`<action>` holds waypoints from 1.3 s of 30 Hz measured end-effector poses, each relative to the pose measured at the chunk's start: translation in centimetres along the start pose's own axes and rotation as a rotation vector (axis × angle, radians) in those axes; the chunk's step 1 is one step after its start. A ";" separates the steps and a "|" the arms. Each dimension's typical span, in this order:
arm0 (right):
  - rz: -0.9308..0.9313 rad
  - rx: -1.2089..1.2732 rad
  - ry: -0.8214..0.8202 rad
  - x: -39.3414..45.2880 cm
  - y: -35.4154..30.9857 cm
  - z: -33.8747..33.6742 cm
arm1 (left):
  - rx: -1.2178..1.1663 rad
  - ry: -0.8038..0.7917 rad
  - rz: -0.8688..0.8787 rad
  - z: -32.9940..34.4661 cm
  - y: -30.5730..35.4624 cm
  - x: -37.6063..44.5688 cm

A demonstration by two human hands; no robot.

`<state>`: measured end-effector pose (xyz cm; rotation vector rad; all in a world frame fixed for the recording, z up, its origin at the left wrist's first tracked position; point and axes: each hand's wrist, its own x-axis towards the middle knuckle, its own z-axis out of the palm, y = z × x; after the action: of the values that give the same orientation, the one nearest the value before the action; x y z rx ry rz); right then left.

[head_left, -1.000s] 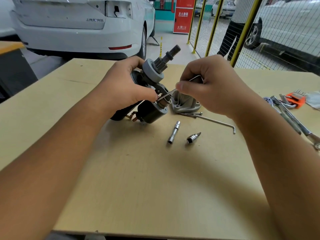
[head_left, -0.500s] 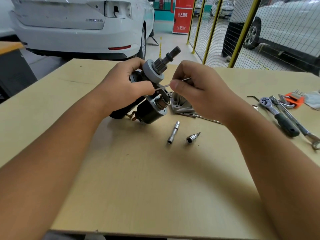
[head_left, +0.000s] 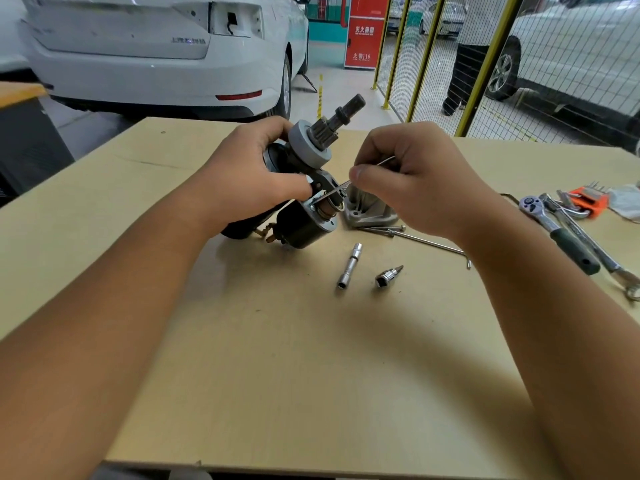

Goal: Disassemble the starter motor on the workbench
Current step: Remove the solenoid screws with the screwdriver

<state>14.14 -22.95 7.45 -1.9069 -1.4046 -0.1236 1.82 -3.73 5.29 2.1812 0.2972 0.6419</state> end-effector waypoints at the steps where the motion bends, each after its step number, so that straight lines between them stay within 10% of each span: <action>1: 0.006 0.018 0.000 0.0 0.0 0.0 | 0.000 -0.001 0.000 0.0 0.0 0.0; 11: 0.204 0.362 -0.045 -0.3 0.6 0.1 | -0.023 0.003 -0.030 0.1 0.1 -0.1; 39: 0.011 0.143 0.142 0.0 0.2 0.4 | -0.087 0.030 -0.088 0.2 0.6 -0.2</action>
<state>14.15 -22.75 7.07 -1.7535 -1.2744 -0.1466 1.71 -4.31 5.56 2.0656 0.3723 0.6279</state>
